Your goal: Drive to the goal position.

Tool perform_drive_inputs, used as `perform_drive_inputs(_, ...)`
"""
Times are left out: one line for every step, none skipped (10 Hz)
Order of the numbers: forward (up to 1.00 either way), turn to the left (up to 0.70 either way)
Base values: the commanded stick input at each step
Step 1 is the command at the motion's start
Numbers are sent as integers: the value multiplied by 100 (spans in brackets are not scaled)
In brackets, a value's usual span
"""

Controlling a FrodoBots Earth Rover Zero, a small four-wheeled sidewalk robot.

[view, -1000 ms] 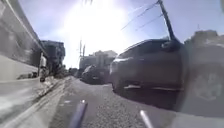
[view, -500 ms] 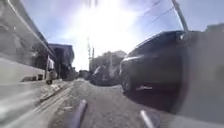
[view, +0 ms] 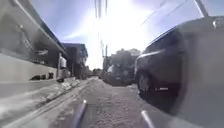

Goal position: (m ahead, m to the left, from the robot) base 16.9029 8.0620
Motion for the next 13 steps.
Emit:
perform_drive_inputs(87, 0)
perform_drive_inputs(87, 0)
perform_drive_inputs(87, 0)
perform_drive_inputs(87, 0)
perform_drive_inputs(87, 0)
perform_drive_inputs(87, 0)
perform_drive_inputs(87, 0)
perform_drive_inputs(87, 0)
perform_drive_inputs(87, 0)
perform_drive_inputs(87, 0)
perform_drive_inputs(89, 0)
perform_drive_inputs(93, 0)
perform_drive_inputs(100, 0)
